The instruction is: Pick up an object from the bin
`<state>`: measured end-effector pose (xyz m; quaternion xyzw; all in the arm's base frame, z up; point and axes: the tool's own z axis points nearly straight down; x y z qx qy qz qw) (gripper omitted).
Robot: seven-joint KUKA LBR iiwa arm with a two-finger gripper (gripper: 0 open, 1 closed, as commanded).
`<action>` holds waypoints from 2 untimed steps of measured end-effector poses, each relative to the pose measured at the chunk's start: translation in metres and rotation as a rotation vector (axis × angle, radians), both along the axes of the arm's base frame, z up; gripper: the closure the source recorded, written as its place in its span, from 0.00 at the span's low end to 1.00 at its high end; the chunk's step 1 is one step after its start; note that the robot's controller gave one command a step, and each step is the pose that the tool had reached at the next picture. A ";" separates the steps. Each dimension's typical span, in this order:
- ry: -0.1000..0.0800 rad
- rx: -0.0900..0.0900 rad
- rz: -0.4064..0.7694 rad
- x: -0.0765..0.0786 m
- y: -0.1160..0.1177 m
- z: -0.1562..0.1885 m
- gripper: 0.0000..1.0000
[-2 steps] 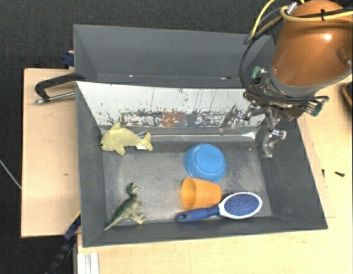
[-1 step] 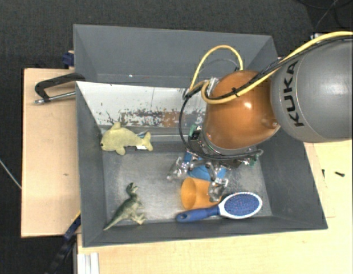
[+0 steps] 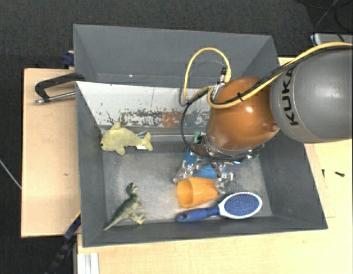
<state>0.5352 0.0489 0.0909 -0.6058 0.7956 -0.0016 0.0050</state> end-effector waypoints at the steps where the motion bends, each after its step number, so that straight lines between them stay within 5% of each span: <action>1: -0.037 0.014 0.230 -0.011 -0.006 -0.006 0.00; 2: -0.038 0.013 0.231 -0.011 -0.007 -0.006 1.00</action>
Offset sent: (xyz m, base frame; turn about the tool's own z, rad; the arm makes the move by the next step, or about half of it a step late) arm -0.0242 -0.0184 -0.0209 -0.2330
